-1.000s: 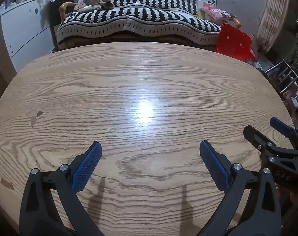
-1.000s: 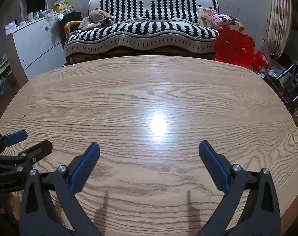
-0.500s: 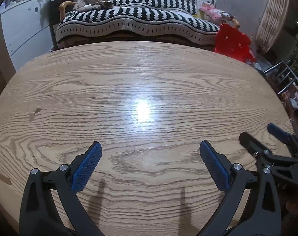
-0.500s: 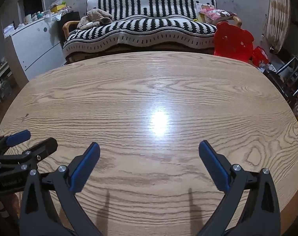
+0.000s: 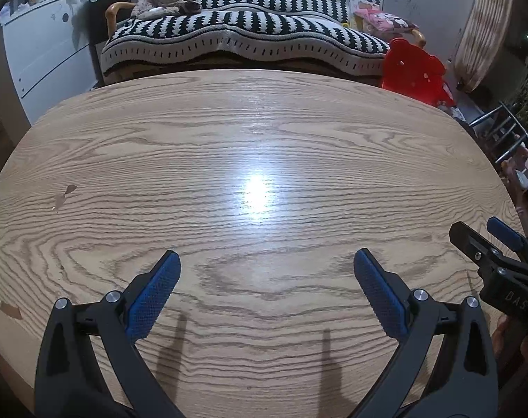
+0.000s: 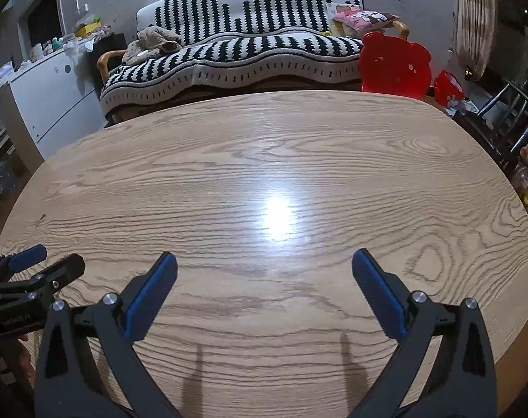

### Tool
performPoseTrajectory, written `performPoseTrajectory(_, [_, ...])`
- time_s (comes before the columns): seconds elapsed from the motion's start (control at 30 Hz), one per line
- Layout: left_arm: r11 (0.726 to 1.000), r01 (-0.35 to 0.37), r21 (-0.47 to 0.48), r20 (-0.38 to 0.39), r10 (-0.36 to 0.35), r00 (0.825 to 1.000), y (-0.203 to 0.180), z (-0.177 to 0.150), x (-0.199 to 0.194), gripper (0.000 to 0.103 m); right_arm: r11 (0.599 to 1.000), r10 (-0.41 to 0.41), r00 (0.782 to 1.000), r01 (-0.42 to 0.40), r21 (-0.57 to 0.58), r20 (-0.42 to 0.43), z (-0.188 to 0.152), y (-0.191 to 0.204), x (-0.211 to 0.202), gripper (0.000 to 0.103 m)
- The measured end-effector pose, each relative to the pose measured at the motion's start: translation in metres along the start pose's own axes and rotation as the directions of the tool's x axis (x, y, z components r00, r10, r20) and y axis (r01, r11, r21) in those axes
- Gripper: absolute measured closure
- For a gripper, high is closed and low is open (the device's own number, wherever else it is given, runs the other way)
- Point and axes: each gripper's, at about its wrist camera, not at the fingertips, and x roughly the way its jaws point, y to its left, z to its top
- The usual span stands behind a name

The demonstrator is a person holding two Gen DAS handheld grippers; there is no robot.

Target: Collect trash

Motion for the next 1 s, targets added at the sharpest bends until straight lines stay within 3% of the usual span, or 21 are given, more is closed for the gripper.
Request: performPoseTrajectory(1.0, [1.0,0.021,0.005,-0.02,-0.021,1.0,-0.0041,-0.0012,0.0029,0.006,0.999,-0.013,1.0,0.012,-0.04,-0.01,-0.0004,0.0082,-0.0003,0.006])
